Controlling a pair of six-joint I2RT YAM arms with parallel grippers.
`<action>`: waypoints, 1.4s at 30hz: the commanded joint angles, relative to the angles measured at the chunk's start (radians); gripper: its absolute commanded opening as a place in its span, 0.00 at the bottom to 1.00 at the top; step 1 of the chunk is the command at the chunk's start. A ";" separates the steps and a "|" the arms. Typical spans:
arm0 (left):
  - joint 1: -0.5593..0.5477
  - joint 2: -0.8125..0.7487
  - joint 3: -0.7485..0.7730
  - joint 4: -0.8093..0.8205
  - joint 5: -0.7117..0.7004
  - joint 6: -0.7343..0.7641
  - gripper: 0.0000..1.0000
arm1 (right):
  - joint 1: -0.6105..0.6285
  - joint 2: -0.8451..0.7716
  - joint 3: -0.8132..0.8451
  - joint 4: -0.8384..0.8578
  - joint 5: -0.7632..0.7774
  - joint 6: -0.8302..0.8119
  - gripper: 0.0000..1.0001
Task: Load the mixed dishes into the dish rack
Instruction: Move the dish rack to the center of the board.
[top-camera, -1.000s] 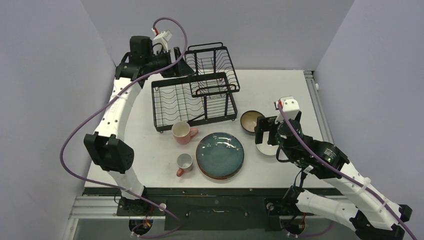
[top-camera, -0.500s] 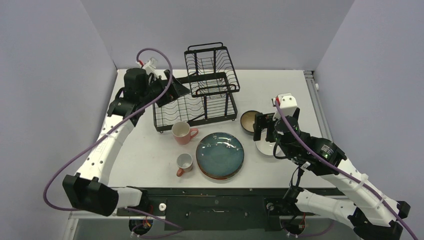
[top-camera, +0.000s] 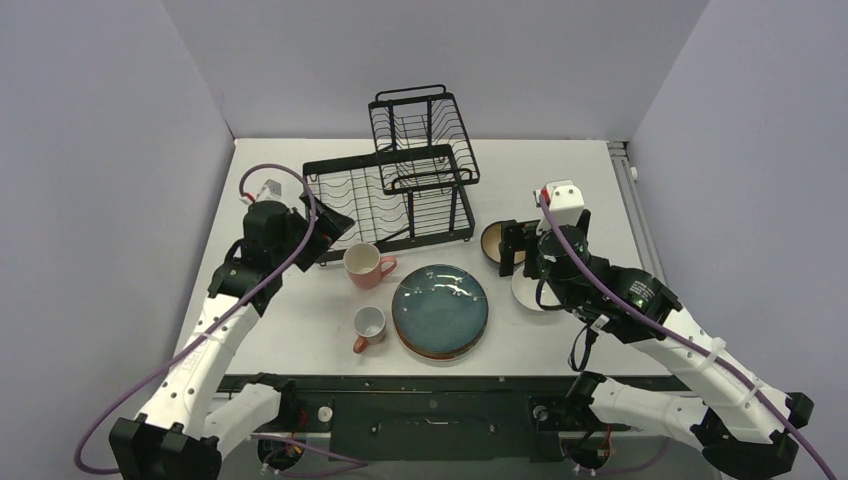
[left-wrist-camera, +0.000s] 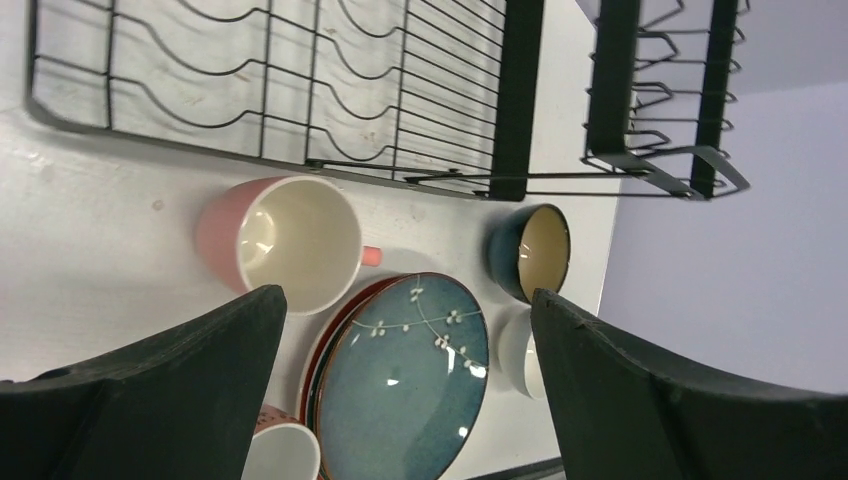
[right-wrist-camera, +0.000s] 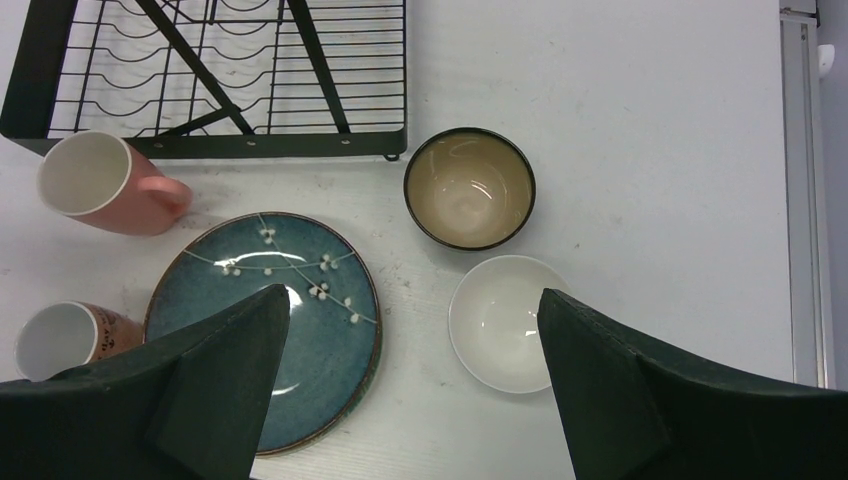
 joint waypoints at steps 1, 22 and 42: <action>0.000 -0.085 -0.061 -0.002 -0.169 -0.122 0.91 | 0.007 0.010 0.028 0.044 0.009 -0.007 0.89; 0.046 0.129 -0.103 -0.121 -0.323 -0.410 0.97 | 0.007 0.002 -0.028 0.057 -0.001 0.022 0.89; 0.145 0.380 -0.049 0.016 -0.200 -0.376 0.85 | 0.007 0.009 -0.056 0.067 0.003 0.045 0.89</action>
